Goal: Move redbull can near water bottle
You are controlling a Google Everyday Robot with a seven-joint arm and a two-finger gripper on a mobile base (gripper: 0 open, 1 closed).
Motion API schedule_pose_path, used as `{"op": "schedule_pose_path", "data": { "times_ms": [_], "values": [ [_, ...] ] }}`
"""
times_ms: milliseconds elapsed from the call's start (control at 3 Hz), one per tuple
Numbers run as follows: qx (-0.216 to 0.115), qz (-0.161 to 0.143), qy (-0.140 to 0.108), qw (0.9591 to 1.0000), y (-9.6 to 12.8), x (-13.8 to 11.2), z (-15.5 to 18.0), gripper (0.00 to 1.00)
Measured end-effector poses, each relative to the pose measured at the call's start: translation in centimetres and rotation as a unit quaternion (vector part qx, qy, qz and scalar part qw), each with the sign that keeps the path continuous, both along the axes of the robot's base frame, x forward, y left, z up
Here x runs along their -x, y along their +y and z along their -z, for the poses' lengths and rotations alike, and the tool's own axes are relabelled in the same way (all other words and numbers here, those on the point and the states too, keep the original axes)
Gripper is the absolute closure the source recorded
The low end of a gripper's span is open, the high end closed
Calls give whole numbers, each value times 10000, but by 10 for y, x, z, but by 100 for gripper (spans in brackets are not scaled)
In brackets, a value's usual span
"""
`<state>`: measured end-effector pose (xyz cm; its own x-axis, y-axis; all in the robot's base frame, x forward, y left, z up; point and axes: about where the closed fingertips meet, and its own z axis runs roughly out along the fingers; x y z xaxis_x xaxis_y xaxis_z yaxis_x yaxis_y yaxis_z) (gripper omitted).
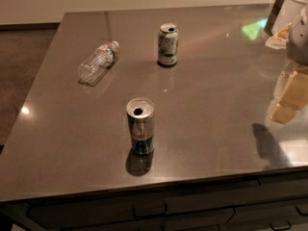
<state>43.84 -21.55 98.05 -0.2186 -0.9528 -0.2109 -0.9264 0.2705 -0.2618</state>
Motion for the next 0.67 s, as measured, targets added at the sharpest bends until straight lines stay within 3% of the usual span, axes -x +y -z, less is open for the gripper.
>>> {"op": "schedule_pose_path", "data": {
  "times_ms": [333,667],
  "values": [
    [-1,-1,-1,10000,0,0,0,0],
    [-304,-312,11,9990,18,-3,0,0]
  ]
}}
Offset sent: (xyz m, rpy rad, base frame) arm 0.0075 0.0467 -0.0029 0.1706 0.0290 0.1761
